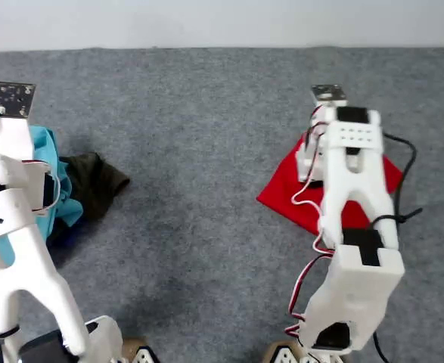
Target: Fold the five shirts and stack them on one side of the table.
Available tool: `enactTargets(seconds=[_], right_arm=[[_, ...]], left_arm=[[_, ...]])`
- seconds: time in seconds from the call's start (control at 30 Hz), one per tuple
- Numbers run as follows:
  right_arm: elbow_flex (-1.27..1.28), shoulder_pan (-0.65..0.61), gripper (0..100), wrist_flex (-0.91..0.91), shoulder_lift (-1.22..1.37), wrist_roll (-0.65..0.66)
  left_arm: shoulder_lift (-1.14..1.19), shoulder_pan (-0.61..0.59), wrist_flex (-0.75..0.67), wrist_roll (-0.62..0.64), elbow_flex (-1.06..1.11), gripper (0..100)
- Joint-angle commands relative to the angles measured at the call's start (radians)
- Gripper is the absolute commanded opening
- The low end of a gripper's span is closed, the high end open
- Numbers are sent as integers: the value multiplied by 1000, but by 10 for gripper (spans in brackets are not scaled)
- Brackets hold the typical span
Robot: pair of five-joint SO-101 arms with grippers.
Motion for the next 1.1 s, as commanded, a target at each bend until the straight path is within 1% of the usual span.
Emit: enactTargets(seconds=[0.0, 0.17, 0.4, 0.53, 0.6, 0.93, 1.07], right_arm=[[31, -79, 9, -139, 27, -2], [31, -193, 9, -119, 114, 0], [31, -211, 9, -84, 153, 6], [32, -240, 9, 4, 130, 95], [32, -255, 9, 45, 114, 118], [32, -232, 9, 117, -88, 121], [37, -185, 9, 168, -186, 120]], left_arm=[[-29, 6, 3, -6, -35, 15], [-29, 6, 8, -6, -35, 15], [-29, 6, 8, -6, -35, 15], [-29, 6, 8, -6, -35, 15], [-29, 6, 8, -6, -35, 15], [-29, 6, 9, -6, -35, 15], [-35, 6, 9, -6, -35, 15]])
